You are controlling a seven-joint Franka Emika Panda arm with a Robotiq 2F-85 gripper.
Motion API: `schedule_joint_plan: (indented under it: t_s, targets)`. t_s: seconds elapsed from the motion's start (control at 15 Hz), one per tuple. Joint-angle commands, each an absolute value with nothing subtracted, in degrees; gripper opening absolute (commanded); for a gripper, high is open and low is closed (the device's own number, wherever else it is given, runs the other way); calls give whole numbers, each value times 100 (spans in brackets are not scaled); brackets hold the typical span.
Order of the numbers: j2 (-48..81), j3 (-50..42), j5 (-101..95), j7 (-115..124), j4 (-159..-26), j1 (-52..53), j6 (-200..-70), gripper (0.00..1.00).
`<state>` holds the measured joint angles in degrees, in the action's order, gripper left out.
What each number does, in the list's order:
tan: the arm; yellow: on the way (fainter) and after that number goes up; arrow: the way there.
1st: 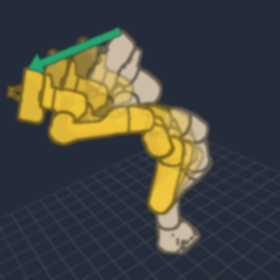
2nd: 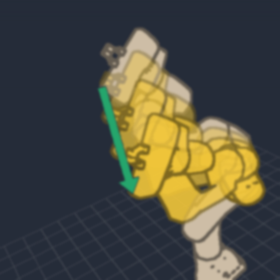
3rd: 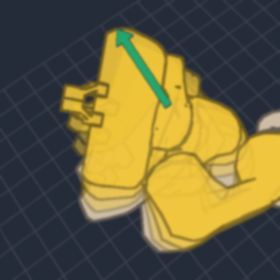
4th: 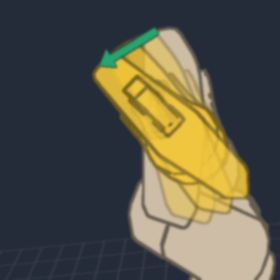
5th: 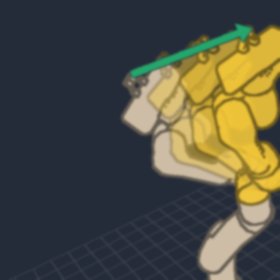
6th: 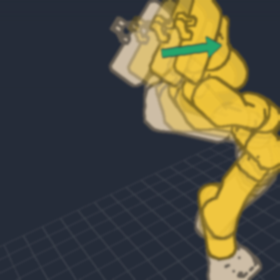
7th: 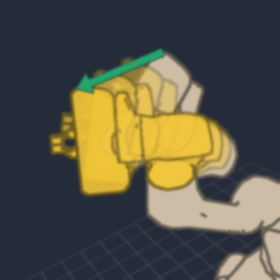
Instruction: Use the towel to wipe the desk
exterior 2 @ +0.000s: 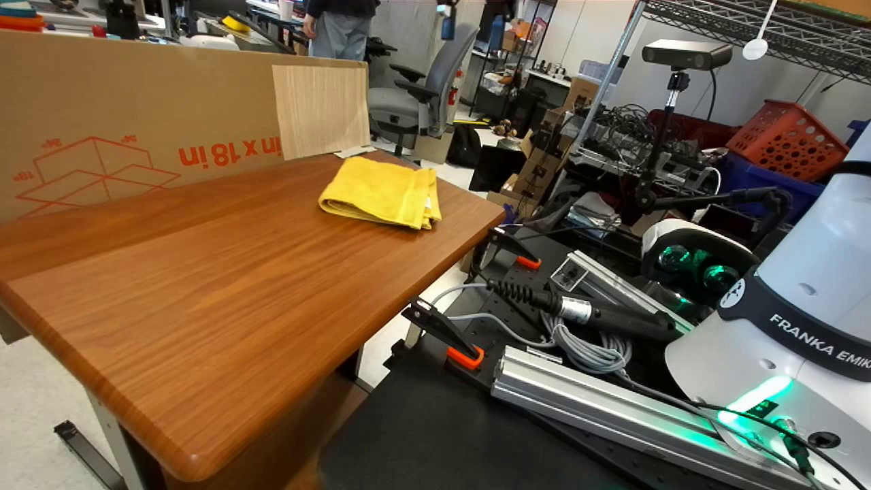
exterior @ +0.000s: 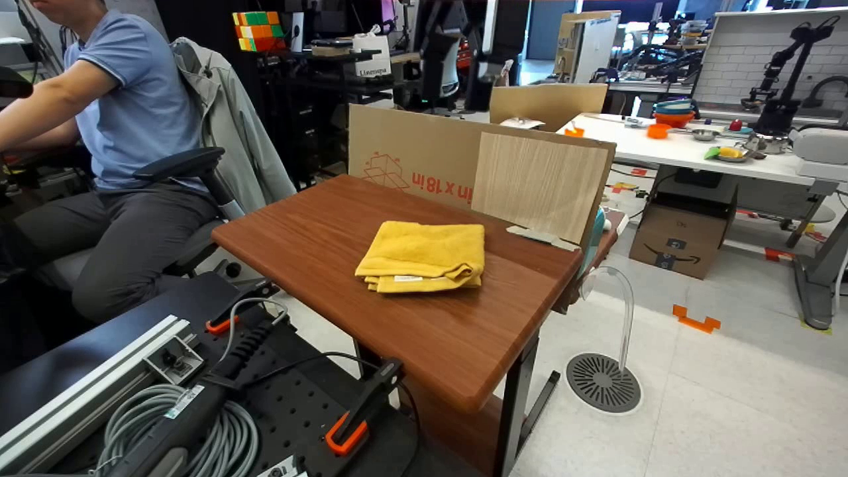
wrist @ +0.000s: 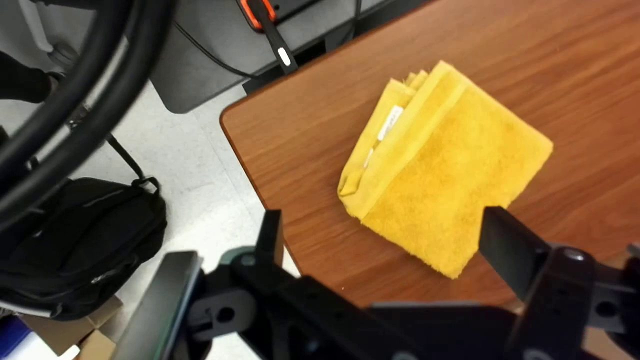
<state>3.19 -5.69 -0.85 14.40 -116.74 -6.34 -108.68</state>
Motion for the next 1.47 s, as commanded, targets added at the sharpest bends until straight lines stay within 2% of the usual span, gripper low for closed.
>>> schedule_joint_plan:
  t_s: [0.0, 0.53, 0.87, 1.4]
  targets:
    - [987, -577, -490, 2466, -11177, -490, -10888, 100]
    - [840, -564, -62, 1800, -11494, -538, -11129, 100]
    - [1181, -401, 1425, 1452, -12041, -551, -12844, 100]
    - [2375, 169, 2393, 515, -12534, -606, -15404, 100]
